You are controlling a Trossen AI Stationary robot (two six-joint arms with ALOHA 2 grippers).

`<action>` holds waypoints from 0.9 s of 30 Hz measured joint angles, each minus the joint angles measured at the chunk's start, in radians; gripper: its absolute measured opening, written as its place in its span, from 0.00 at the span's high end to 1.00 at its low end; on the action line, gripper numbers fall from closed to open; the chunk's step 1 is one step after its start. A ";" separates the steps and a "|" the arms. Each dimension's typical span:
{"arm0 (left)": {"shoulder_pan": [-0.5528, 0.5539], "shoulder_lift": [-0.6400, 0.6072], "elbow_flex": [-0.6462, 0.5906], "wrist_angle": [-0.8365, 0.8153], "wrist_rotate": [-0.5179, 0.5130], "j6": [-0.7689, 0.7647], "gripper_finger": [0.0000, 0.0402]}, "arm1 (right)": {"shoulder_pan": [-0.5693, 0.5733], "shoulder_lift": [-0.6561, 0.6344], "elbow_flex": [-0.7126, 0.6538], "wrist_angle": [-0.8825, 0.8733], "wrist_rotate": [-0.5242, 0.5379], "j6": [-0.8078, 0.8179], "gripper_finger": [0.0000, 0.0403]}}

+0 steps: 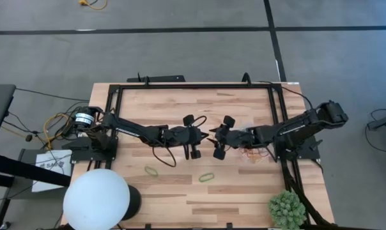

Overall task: Pick and place items into bin
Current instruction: Put the yellow rubber band into the transparent bin

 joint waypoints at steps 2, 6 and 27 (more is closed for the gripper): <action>0.000 0.000 0.000 0.000 0.000 0.000 1.00 | 0.000 0.000 0.000 -0.023 -0.001 0.001 0.64; 0.000 0.000 0.000 0.000 -0.001 0.000 1.00 | 0.002 0.000 0.000 -0.052 -0.001 0.018 0.78; 0.000 -0.001 0.001 -0.192 -0.071 -0.098 0.77 | 0.130 -0.145 0.061 -0.385 0.297 0.203 1.00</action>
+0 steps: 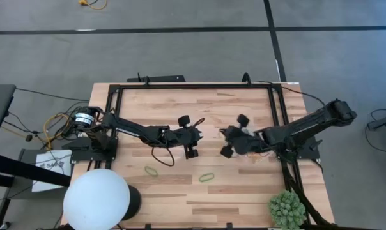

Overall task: Pick and place items into bin
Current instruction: Put the yellow rubber band into the transparent bin

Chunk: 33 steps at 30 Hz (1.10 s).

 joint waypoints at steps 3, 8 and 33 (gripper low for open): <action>0.000 0.000 0.000 -0.023 0.000 -0.025 0.71 | 0.082 -0.056 0.009 -0.131 0.101 0.106 1.00; 0.000 0.000 0.000 -0.057 0.000 -0.060 0.68 | 0.225 -0.148 0.009 -0.425 0.220 0.388 1.00; 0.000 0.000 0.000 -0.076 0.000 -0.133 0.68 | 0.297 -0.056 -0.071 -0.819 -0.188 1.040 0.99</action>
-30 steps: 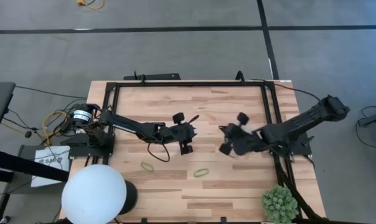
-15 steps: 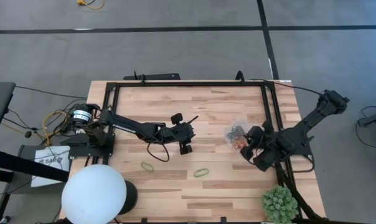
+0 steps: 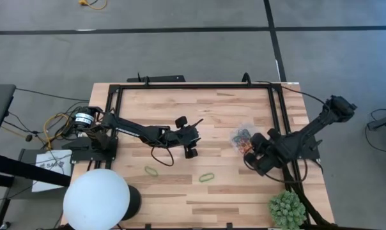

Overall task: Pick and place items into bin
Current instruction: Put the yellow rubber band into the transparent bin

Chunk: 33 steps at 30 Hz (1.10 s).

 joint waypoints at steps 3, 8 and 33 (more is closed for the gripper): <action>0.000 0.000 0.000 0.000 0.000 -0.001 0.68 | -0.023 0.000 0.000 0.000 -0.050 0.040 0.96; 0.000 0.000 0.000 0.000 0.000 -0.007 0.68 | -0.054 0.000 0.000 0.012 -0.057 0.051 0.89; -0.016 -0.005 -0.001 -0.973 0.045 -0.286 0.68 | -0.204 0.000 0.057 0.378 0.079 -0.572 0.82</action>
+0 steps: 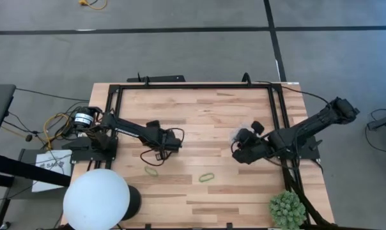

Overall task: Pick and place items into bin
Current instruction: Put the yellow rubber band into the transparent bin

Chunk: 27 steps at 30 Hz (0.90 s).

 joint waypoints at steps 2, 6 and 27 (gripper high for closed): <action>-0.011 0.000 0.000 -0.041 0.003 -0.028 0.68 | -0.010 0.000 0.000 0.066 -0.002 -0.068 0.82; -0.029 0.000 -0.009 -0.027 0.112 -0.037 0.68 | -0.020 0.000 0.000 0.150 -0.004 -0.153 0.82; 0.060 -0.016 -0.160 0.206 0.251 0.242 0.68 | -0.019 0.000 0.000 0.161 -0.007 -0.164 0.82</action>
